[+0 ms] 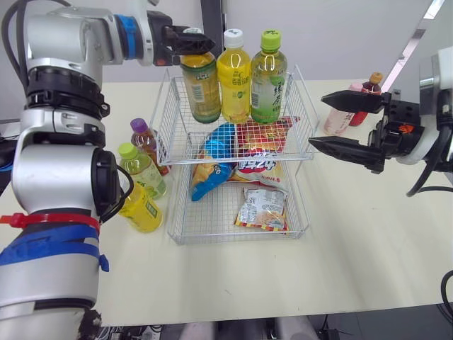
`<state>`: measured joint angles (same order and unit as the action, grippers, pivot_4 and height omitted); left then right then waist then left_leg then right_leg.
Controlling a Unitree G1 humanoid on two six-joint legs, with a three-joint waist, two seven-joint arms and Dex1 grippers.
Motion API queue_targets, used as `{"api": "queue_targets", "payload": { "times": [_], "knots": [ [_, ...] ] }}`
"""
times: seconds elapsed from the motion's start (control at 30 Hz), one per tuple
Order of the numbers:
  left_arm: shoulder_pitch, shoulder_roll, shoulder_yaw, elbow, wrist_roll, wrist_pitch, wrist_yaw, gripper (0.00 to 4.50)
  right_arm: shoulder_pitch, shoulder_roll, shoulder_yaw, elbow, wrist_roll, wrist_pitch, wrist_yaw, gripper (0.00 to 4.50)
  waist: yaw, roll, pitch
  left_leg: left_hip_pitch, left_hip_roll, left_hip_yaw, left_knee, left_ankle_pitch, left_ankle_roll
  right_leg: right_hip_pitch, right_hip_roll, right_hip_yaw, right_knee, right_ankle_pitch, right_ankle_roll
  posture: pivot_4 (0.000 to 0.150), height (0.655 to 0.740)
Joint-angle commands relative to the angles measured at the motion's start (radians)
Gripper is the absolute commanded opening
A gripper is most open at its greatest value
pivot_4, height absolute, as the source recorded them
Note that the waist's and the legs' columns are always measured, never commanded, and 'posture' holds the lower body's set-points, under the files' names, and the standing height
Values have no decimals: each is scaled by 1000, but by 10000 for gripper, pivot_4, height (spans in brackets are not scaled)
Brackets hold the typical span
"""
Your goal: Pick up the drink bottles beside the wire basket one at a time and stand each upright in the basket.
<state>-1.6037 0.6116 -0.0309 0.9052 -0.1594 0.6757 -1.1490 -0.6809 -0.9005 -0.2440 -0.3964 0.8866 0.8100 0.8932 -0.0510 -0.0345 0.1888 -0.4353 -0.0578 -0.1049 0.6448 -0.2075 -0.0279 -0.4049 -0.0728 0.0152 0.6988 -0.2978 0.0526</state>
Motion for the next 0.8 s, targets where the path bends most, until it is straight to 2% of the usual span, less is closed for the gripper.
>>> {"api": "queue_targets", "payload": {
  "times": [0.03,0.2,0.33,0.5,0.67,0.8],
  "knots": [
    [-3,6,10,-67,-20,6,-32,29690,-19,-20,-23,-22,7,-16,1,45000,0,0,0,0,0,0,0,0,0,0,0,0,0,0,0,1500,7400],
    [-12,39,20,-118,-21,23,-50,44873,-21,-25,-22,-24,8,-14,4,45000,-3,0,0,0,0,0,0,0,0,0,0,0,0,0,0,1500,7400],
    [2,121,40,-206,-39,83,-73,44873,-18,-30,-23,-31,13,-10,3,45000,-10,0,0,0,1,0,0,0,0,0,1,0,0,0,0,1500,7400],
    [80,244,78,-405,-104,203,-96,44873,-11,-35,-15,-36,16,-9,11,45000,-11,0,0,1,1,0,-1,0,0,0,1,1,1,0,0,1500,7400],
    [268,383,195,-655,-187,285,-66,44873,-26,-19,16,-8,1,-12,14,45000,-10,1,0,2,1,1,0,0,0,0,1,2,1,0,0,1500,7400],
    [399,451,330,-785,-250,340,2,44873,-44,-9,50,21,-30,-37,35,45000,-6,1,0,2,1,0,0,0,0,0,1,1,2,0,0,1500,7400]
  ]
}}
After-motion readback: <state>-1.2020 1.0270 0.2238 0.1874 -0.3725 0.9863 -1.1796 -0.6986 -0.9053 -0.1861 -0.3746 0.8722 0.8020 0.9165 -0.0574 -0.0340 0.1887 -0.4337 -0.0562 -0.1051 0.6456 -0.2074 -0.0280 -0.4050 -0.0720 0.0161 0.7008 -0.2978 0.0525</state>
